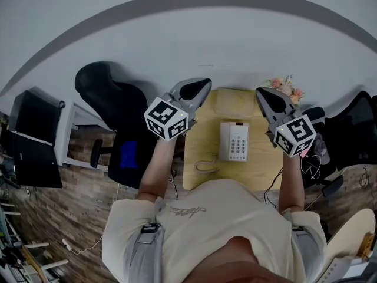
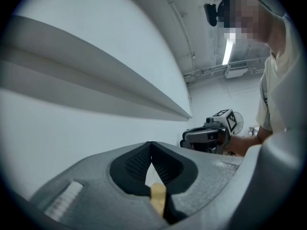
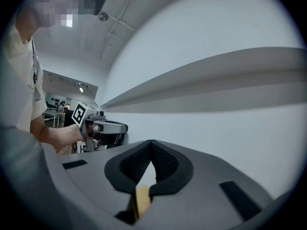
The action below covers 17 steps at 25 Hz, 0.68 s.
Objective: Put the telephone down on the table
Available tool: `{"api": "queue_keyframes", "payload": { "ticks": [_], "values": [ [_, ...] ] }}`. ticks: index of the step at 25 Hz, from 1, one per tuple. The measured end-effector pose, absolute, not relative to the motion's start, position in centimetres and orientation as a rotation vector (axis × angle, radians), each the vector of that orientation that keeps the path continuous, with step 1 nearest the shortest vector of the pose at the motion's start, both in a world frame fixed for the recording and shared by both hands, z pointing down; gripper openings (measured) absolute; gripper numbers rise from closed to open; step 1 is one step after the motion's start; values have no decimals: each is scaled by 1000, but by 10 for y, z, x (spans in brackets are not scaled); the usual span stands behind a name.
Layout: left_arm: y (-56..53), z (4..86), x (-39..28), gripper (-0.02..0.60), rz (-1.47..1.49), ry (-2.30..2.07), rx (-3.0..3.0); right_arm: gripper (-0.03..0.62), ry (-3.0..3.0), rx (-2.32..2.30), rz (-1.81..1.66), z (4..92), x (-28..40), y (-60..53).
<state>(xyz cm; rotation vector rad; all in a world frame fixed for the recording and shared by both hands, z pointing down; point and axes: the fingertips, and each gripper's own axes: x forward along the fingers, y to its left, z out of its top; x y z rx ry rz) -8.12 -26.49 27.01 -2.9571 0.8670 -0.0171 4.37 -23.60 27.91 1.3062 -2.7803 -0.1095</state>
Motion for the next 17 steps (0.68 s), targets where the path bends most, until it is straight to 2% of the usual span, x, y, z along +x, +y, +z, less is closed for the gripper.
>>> {"api": "queue_keyframes", "payload": {
  "ticks": [17],
  "values": [
    [-264,287,-93,17,24,861,-2988,0,-2748,1328,-126,291,42,-235]
  ]
}}
